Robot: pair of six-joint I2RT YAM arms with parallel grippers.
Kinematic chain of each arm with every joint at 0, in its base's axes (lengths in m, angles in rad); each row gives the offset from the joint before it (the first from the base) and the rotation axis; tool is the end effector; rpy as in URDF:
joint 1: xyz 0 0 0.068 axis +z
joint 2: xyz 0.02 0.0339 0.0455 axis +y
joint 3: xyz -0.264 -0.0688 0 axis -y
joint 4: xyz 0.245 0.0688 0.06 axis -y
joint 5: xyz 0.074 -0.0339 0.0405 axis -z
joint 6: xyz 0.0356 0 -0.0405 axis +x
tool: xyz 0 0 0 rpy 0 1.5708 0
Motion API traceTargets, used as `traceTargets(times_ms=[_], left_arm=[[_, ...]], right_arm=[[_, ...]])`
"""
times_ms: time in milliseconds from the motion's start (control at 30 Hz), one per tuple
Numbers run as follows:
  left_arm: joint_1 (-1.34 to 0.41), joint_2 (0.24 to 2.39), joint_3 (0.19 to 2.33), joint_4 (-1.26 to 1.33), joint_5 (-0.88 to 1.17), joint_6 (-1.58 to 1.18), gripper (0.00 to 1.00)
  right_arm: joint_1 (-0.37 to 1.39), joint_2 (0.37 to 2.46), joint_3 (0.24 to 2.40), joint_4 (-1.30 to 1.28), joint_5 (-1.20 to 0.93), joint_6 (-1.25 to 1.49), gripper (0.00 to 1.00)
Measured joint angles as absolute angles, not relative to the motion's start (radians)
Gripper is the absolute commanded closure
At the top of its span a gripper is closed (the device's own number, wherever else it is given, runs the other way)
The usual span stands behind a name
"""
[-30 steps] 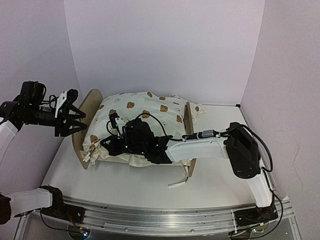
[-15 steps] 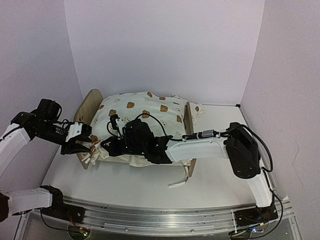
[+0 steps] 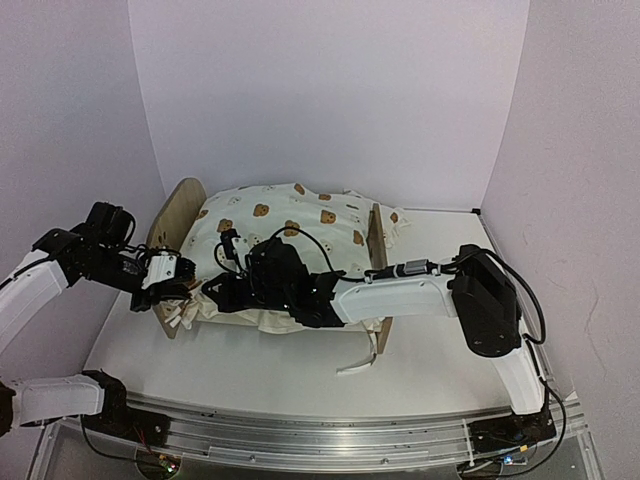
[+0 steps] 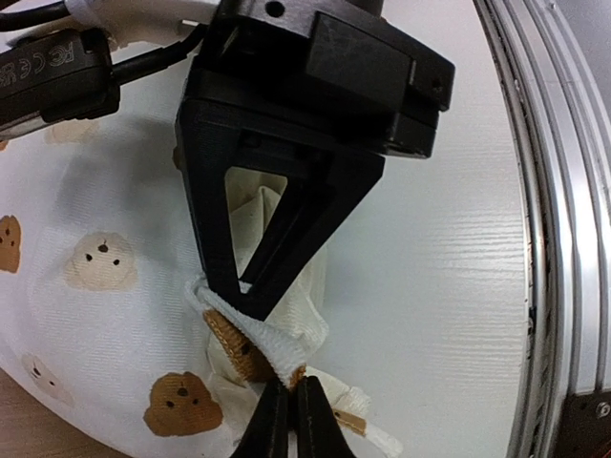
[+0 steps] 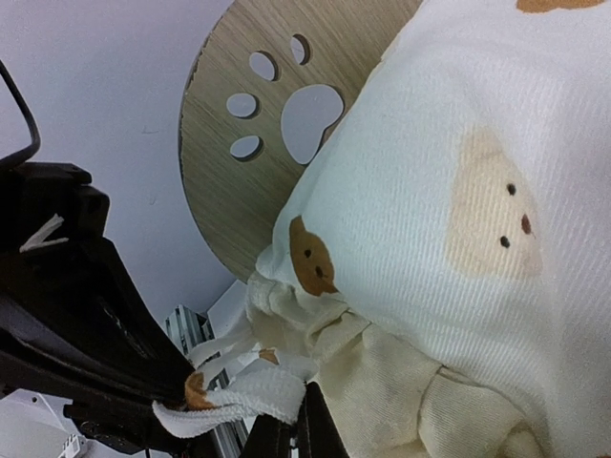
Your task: Set up the pet bed
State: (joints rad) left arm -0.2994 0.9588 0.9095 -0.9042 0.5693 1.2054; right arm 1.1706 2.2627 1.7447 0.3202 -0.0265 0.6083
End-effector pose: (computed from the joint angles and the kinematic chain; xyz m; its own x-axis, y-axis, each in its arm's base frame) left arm 0.1627 -0.0703 0.2926 0.2321 0.7517 -0.6174 0.9230 0.0301 0.3836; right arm 0.2089 0.4963 0.2261 -0.5947 0.0604 -0.8016 -0.7201 0.4034 0.5646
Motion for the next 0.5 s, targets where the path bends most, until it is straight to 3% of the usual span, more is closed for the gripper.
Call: traceTargets(times_ms=[500], left_arm=[[-0.3,0.934,0.956,-0.852,0.417,1.203,1.0]], right_arm=[[1.171,2.197,1.537,0.281,-0.096,0.582,0.97]])
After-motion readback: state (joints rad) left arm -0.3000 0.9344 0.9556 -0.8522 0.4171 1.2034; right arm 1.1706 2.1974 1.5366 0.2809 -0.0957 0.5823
